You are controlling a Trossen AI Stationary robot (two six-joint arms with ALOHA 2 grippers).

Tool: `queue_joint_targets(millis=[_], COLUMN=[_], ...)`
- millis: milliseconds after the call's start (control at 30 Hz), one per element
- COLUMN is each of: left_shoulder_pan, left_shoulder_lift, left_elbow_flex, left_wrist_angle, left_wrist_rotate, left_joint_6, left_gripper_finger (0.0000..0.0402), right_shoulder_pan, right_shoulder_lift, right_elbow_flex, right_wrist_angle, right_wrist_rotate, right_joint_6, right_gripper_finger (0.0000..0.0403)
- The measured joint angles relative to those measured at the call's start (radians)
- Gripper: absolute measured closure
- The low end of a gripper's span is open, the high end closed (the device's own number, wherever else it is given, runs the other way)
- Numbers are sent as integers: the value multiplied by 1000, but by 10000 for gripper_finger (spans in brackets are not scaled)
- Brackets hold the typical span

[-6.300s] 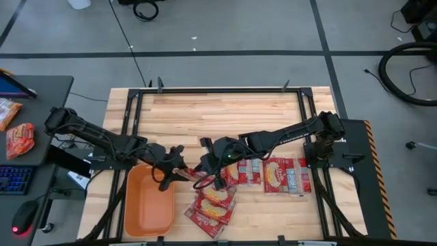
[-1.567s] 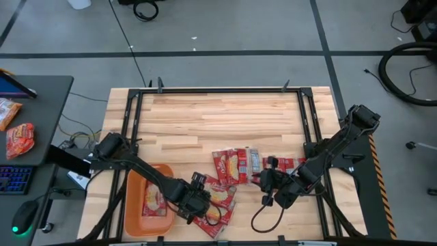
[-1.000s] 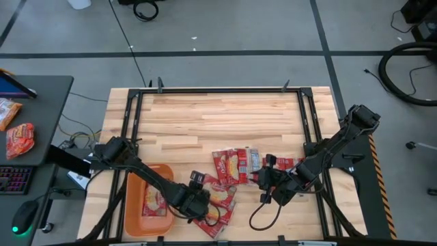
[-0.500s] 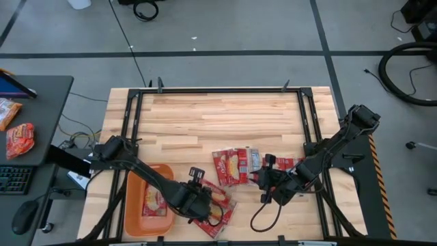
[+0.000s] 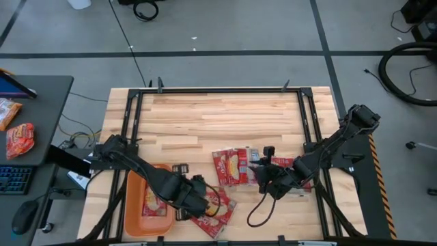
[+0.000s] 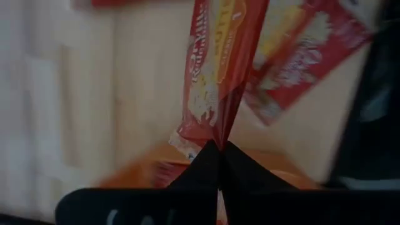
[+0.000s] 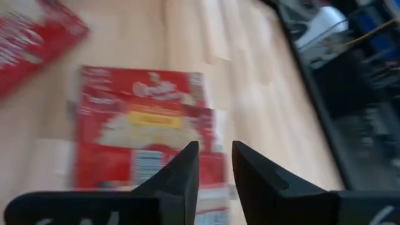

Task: Sort popcorn bags into baskets
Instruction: Put the popcorn bag into the orange bin

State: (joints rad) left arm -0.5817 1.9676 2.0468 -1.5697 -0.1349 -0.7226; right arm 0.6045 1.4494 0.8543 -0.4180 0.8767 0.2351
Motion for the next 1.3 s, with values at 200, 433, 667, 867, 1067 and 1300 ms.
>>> queue_joint_targets(millis=[200,433,667,867,1067,1300], left_shoulder_pan=[-64,-171,-270,-346,-393,-418], left_shoulder_lift=[-20,-68,-168,-236,-253,-253], left_elbow_flex=[-7,-15,-141,-225,-279,-402], left_wrist_angle=[-3,1,-1,0,0,-1], left_wrist_rotate=[63,15,-14,49,176,291], left_joint_6=[-214,-432,-807,-1090,-1326,-1467], left_gripper_finger=[394,394,394,394,394,394], right_shoulder_pan=[-62,-175,-239,-273,-298,-313], right_shoulder_lift=[-59,-261,-437,-472,-472,-471], right_elbow_flex=[-59,-231,-343,-346,-346,-346], right_wrist_angle=[18,303,539,558,559,561], right_wrist_rotate=[65,-117,-278,-385,-430,-485], right_joint_6=[-103,-301,-462,-514,-534,-534], right_gripper_finger=[326,357,383,392,389,391])
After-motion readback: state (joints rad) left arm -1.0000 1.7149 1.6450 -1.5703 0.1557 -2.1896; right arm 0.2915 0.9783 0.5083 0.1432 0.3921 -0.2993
